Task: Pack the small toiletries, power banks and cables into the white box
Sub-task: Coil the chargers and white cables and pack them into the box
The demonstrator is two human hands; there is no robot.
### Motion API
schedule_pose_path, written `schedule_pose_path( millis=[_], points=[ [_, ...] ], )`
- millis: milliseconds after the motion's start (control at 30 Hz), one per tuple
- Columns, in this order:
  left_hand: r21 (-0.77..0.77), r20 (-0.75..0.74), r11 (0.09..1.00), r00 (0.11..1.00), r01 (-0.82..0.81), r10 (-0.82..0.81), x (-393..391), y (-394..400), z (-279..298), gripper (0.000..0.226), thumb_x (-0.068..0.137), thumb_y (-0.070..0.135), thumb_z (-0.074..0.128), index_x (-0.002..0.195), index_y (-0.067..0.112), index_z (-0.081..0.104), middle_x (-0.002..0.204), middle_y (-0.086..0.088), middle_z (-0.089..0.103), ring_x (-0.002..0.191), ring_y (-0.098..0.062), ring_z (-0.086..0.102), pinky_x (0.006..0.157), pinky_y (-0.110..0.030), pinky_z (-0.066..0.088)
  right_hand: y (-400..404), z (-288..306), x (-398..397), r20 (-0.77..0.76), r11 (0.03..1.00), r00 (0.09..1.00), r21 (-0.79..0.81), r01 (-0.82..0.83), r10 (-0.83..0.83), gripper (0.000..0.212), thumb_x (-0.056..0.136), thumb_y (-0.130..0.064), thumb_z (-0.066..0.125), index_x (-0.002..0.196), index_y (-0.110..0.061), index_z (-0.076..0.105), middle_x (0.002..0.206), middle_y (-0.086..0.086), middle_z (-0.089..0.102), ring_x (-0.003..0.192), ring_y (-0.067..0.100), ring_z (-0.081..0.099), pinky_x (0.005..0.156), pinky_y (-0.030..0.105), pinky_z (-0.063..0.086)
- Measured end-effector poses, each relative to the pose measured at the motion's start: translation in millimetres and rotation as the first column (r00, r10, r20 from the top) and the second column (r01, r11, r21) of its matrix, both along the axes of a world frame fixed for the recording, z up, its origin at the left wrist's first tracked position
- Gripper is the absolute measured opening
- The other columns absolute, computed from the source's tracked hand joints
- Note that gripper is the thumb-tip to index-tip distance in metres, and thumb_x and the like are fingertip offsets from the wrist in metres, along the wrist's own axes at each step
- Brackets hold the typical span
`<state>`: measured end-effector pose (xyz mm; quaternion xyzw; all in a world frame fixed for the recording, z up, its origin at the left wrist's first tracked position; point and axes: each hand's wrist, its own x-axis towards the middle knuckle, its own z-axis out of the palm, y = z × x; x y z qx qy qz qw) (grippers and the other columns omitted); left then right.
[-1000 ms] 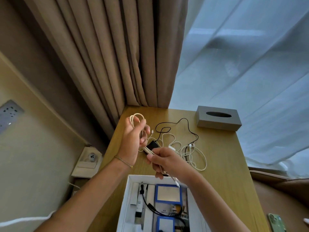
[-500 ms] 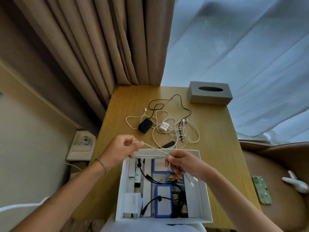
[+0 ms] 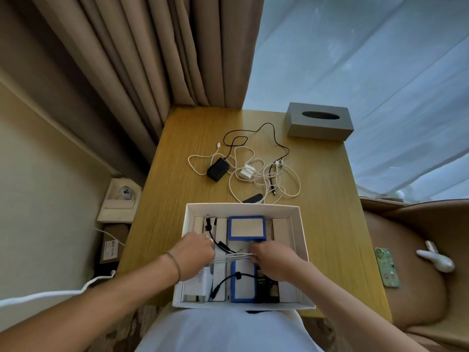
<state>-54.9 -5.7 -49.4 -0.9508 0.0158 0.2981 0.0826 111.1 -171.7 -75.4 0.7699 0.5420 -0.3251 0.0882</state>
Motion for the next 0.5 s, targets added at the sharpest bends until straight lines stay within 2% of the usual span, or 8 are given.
schedule_pose_path(
  millis=[133,233,300,367,433,500],
  points=[
    [0.050,-0.120,0.999,0.993,-0.007,0.013,6.5,-9.9,-1.9,0.021,0.088,0.001,0.062,0.107,0.010,0.066,0.105,-0.012,0.062,0.094,-0.028,0.059,0.064,-0.038,0.036,-4.6,-0.7,-4.5,0.020,0.998,0.998,0.028,-0.057,0.057,0.022,0.100,-0.029,0.052,0.105,-0.013,0.067,0.101,0.006,0.068,0.088,0.026,0.064,0.077,0.043,0.060],
    [0.029,-0.142,0.999,0.989,-0.046,0.050,7.8,-10.2,2.9,0.026,0.087,0.000,0.061,0.110,0.011,0.064,0.106,-0.011,0.062,0.097,-0.028,0.059,0.066,-0.038,0.037,-4.6,8.0,-0.2,-0.004,0.993,0.997,0.094,-0.075,0.075,0.025,0.096,-0.036,0.055,0.104,-0.018,0.071,0.100,0.002,0.069,0.087,0.022,0.063,0.075,0.039,0.059],
    [-0.034,-0.041,0.995,0.995,-0.090,0.088,8.1,-9.5,8.7,0.027,0.087,0.002,0.060,0.112,0.014,0.061,0.104,-0.007,0.061,0.094,-0.025,0.059,0.068,-0.036,0.042,-1.2,17.6,4.7,-0.045,0.980,0.998,0.197,-0.034,0.044,0.026,0.097,-0.036,0.054,0.109,-0.022,0.071,0.104,-0.002,0.070,0.090,0.019,0.064,0.076,0.035,0.057],
    [-0.173,0.166,0.973,0.969,-0.156,0.185,10.3,-6.8,17.0,0.023,0.091,0.010,0.058,0.111,0.020,0.062,0.100,-0.001,0.062,0.090,-0.019,0.058,0.074,-0.035,0.050,5.9,29.3,12.2,-0.099,0.946,0.995,0.319,0.056,-0.025,0.027,0.099,-0.033,0.053,0.115,-0.025,0.072,0.108,-0.006,0.072,0.092,0.012,0.065,0.079,0.028,0.055],
    [-0.373,0.348,0.902,0.869,-0.217,0.353,17.0,0.1,27.8,0.018,0.095,0.021,0.056,0.110,0.026,0.065,0.099,0.006,0.064,0.087,-0.012,0.059,0.077,-0.031,0.053,15.3,42.3,22.6,-0.148,0.891,0.983,0.423,0.166,-0.112,0.024,0.099,-0.028,0.055,0.115,-0.026,0.073,0.109,-0.011,0.073,0.088,0.002,0.063,0.077,0.017,0.050],
    [-0.547,0.399,0.785,0.734,-0.291,0.550,27.1,10.8,36.6,0.016,0.097,0.027,0.055,0.106,0.031,0.067,0.096,0.012,0.065,0.082,-0.006,0.060,0.074,-0.028,0.056,25.6,53.8,35.7,-0.199,0.831,0.963,0.493,0.259,-0.182,0.021,0.100,-0.026,0.057,0.113,-0.028,0.073,0.106,-0.014,0.074,0.084,-0.001,0.063,0.077,0.014,0.050]
  ],
)
